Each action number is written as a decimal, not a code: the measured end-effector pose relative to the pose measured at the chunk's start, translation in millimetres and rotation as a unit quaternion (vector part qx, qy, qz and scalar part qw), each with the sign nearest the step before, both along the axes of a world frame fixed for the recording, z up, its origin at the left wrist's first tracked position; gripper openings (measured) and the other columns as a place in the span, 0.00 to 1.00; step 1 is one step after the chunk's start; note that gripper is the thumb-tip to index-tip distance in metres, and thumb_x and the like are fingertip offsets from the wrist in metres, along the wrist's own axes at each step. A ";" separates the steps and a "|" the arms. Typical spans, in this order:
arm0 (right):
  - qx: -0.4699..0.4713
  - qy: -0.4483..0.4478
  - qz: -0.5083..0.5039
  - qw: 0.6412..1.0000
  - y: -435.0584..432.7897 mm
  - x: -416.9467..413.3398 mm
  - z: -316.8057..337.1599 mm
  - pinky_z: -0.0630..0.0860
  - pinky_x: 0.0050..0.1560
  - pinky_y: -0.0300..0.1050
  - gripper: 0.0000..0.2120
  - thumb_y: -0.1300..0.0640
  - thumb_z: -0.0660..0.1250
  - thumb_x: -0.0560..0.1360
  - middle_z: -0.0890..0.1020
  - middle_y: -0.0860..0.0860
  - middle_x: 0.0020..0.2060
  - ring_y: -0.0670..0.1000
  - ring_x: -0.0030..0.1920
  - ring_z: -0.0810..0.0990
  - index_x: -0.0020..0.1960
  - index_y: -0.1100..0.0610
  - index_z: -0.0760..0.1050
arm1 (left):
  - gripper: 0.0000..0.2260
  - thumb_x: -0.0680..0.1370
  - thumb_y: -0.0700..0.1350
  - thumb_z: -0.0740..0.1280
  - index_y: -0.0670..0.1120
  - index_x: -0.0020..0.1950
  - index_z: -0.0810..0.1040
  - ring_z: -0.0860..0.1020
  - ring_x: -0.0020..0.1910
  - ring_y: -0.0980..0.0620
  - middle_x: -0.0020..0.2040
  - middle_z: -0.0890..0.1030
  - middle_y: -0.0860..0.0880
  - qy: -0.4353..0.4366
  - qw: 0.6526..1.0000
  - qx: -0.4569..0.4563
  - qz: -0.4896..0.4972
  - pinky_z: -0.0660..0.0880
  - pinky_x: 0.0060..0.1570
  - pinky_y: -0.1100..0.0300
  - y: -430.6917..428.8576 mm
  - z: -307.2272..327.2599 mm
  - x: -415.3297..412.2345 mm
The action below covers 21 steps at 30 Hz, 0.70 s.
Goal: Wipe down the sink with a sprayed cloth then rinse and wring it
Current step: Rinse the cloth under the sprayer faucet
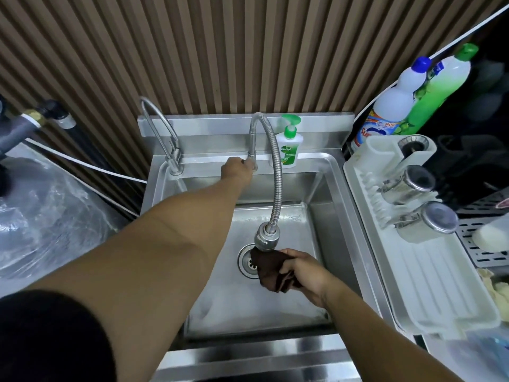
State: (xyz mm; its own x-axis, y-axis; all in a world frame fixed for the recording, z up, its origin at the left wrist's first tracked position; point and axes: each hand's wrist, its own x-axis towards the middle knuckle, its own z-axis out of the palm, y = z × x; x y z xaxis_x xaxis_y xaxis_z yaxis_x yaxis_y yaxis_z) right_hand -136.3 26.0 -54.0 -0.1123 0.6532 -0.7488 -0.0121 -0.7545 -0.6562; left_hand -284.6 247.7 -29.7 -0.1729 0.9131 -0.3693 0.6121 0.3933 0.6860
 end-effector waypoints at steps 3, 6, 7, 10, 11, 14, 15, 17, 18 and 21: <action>0.005 0.007 -0.015 1.000 -0.3 1.1 0.7 0.73 0.36 0.44 0.19 0.72 0.56 0.71 0.82 0.56 0.35 0.53 0.32 0.77 0.54 0.58 0.80 | 0.22 0.83 0.55 0.58 0.39 0.59 0.81 0.80 0.58 0.39 0.57 0.83 0.40 -0.082 0.992 -0.014 0.093 0.73 0.49 0.55 5.4 -14.9 -8.3; 0.000 -0.006 -0.036 0.999 -0.2 2.5 -4.2 0.74 0.36 0.46 0.16 0.72 0.58 0.71 0.81 0.55 0.35 0.54 0.33 0.77 0.52 0.58 0.77 | 0.19 0.84 0.53 0.58 0.40 0.64 0.75 0.83 0.56 0.42 0.58 0.84 0.40 -0.296 0.932 -0.087 0.190 0.78 0.52 0.53 11.5 -18.3 -13.3; -0.006 -0.010 -0.044 0.999 -0.6 2.8 -6.3 0.74 0.36 0.46 0.15 0.72 0.58 0.71 0.80 0.55 0.36 0.54 0.33 0.76 0.52 0.57 0.75 | 0.15 0.85 0.52 0.58 0.42 0.63 0.73 0.84 0.54 0.43 0.56 0.84 0.40 -0.341 0.908 -0.110 0.218 0.79 0.55 0.52 12.3 -18.0 -14.6; -0.015 -0.004 -0.061 0.998 -3.2 3.5 -12.5 0.75 0.36 0.46 0.15 0.71 0.58 0.72 0.80 0.54 0.36 0.53 0.35 0.77 0.51 0.57 0.74 | 0.15 0.84 0.56 0.58 0.44 0.61 0.69 0.83 0.54 0.45 0.54 0.85 0.42 -0.397 0.874 -0.146 0.239 0.78 0.59 0.49 12.2 -21.1 -18.2; -0.015 -0.002 -0.061 0.998 -4.3 4.0 -14.3 0.75 0.37 0.46 0.14 0.71 0.58 0.72 0.80 0.54 0.36 0.53 0.36 0.77 0.51 0.57 0.75 | 0.21 0.83 0.60 0.59 0.43 0.62 0.71 0.83 0.53 0.45 0.54 0.84 0.43 -0.406 0.873 -0.147 0.227 0.77 0.57 0.50 9.4 -25.5 -19.2; -0.010 0.009 -0.055 0.998 -2.7 2.8 -17.1 0.75 0.40 0.47 0.14 0.70 0.59 0.72 0.81 0.55 0.38 0.54 0.39 0.78 0.52 0.58 0.77 | 0.27 0.80 0.68 0.57 0.45 0.58 0.78 0.81 0.50 0.47 0.53 0.82 0.47 -0.348 0.910 -0.120 0.191 0.74 0.48 0.52 -25.4 -38.9 -23.0; -0.011 0.014 -0.055 0.998 -1.4 1.8 -17.2 0.75 0.40 0.47 0.15 0.70 0.59 0.72 0.81 0.56 0.38 0.54 0.40 0.78 0.52 0.58 0.78 | 0.27 0.80 0.67 0.57 0.46 0.58 0.79 0.82 0.50 0.47 0.54 0.82 0.47 -0.329 0.922 -0.118 0.165 0.74 0.49 0.52 -45.7 -45.2 -23.1; -0.011 0.031 -0.063 0.997 3.0 -1.3 -16.3 0.74 0.40 0.47 0.15 0.70 0.58 0.73 0.82 0.57 0.40 0.55 0.41 0.77 0.51 0.58 0.79 | 0.26 0.80 0.66 0.58 0.45 0.59 0.80 0.82 0.51 0.47 0.56 0.84 0.47 -0.330 0.925 -0.160 0.100 0.75 0.53 0.51 -94.2 -52.9 -22.2; -0.009 0.041 -0.068 0.997 5.1 -2.7 -16.3 0.74 0.41 0.47 0.15 0.70 0.59 0.73 0.82 0.57 0.40 0.56 0.42 0.77 0.50 0.57 0.80 | 0.26 0.80 0.66 0.59 0.45 0.58 0.81 0.82 0.49 0.47 0.54 0.84 0.46 -0.345 0.915 -0.198 0.073 0.76 0.52 0.51 -118.0 -58.1 -22.2; 0.009 0.045 -0.070 0.996 11.4 -6.7 -15.9 0.74 0.43 0.47 0.16 0.71 0.60 0.73 0.83 0.56 0.42 0.55 0.45 0.78 0.50 0.57 0.82 | 0.28 0.78 0.68 0.62 0.45 0.60 0.83 0.83 0.54 0.45 0.55 0.86 0.45 -0.410 0.865 -0.288 0.031 0.80 0.54 0.48 -171.7 -72.4 -22.8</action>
State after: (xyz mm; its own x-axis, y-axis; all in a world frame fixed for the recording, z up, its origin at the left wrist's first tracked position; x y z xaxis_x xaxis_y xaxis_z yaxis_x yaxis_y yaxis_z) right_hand -143.0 37.3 -69.9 -0.0851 0.6811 -0.7272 -0.1768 -0.7286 -0.6617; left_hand -307.4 76.0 -102.1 0.3204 0.5359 -0.7811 -0.0233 0.8288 0.5591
